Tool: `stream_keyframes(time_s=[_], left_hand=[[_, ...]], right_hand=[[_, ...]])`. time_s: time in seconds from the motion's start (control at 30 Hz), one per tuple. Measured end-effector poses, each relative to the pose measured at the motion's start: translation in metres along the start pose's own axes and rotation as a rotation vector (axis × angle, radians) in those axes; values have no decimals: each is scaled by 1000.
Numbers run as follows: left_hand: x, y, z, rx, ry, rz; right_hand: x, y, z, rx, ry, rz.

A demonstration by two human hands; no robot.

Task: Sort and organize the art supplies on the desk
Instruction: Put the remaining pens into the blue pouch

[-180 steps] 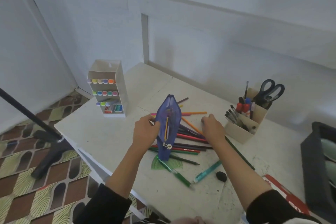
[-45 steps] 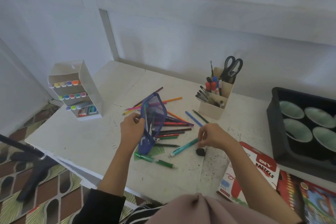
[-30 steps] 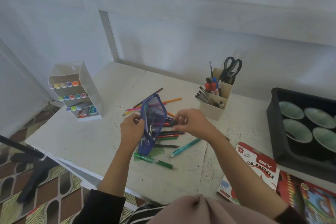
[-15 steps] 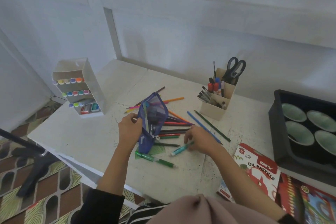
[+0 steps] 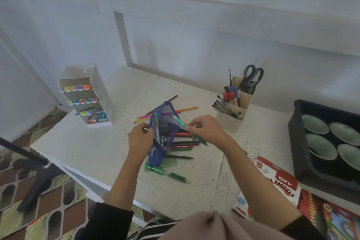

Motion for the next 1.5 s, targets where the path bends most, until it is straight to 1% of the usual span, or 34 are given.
stream_keyframes(time_s=[0.07,0.2,0.33,0.4,0.53,0.6,0.67,0.73,0.9,1.03,1.1,1.27,1.37,1.5], left_hand=[[-1,2,3,0,-8,3],[0,6,0,-6,-8,16],[-1,13,-11,-22,22,37],[-2,15,-15,-38,45,49],[-2,19,-21,-43,63,68],[-1,18,-22,-39,68,74],[-1,18,-22,-36,69,73],[-1,19,-22,-32,66,77],[-2,22,-28,-29,73,82],[-2,27,-34,-32,85,97],[-3,27,-35,-28,87,95],[0,24,-35,-22,87,102],[2,24,-34,-2,98,108],[4,21,-33,-9,97,100]], right_hand=[[8,-11,-20,30,9,6],[15,-33,-30,221,-33,-58],[7,-29,-16,201,3,26],[1,-33,-3,136,29,-29],[-16,-74,25,-185,52,-280],[-22,-94,34,-313,59,-353],[-26,-107,38,-403,71,-379],[-27,-110,35,-450,101,-362],[-23,-94,39,-465,102,-354],[-20,-63,60,-416,-15,-392],[-19,-41,75,-346,-95,-393],[-18,3,101,-194,-221,-305],[-21,11,95,-51,-222,-273],[-24,5,54,250,-133,-268]])
Point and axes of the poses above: each hand's wrist, its own x-axis towards the middle knuckle, its own y-axis out of the back of the hand, z = x × y, the point moved 9 cm from there along x, towards the middle knuckle, and after that the axes turned 13 degrees about -y, right-handed, at the moved point
